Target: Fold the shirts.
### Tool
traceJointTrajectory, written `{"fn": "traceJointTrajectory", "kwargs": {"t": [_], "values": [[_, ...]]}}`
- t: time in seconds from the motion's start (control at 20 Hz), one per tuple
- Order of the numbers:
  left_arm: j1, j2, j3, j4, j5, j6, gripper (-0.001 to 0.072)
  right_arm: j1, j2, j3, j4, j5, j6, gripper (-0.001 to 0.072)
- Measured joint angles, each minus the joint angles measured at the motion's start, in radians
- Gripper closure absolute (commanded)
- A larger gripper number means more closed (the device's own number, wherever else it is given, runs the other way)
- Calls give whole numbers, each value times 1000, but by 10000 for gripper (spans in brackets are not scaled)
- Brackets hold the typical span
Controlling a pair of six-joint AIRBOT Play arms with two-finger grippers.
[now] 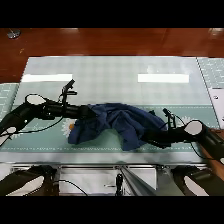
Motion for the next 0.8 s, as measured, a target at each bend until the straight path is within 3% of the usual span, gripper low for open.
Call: {"fn": "traceJointTrajectory", "kwargs": {"t": [0.1, 0.15, 0.2, 0.25, 0.3, 0.55, 0.8], "values": [[0, -1, 3, 0, -1, 0, 690, 25, -61, 22, 68, -48, -29, 126], [0, -1, 3, 0, -1, 0, 690, 34, -89, 39, 90, -69, -45, 220], [0, -1, 4, 0, -1, 0, 690, 39, -114, 58, 99, -88, -56, 359], [0, -1, 5, 0, 0, 1, 690, 43, -140, 80, 100, -106, -66, 642], [0, -1, 5, 0, -1, 1, 690, 45, -162, 100, 109, -116, -73, 687], [50, 26, 83, 0, -39, 2, 690, 18, -206, 319, 99, -45, -135, 688], [194, 135, 414, -31, -25, -6, 690, -111, -166, 876, 13, 56, -135, 688]]}}
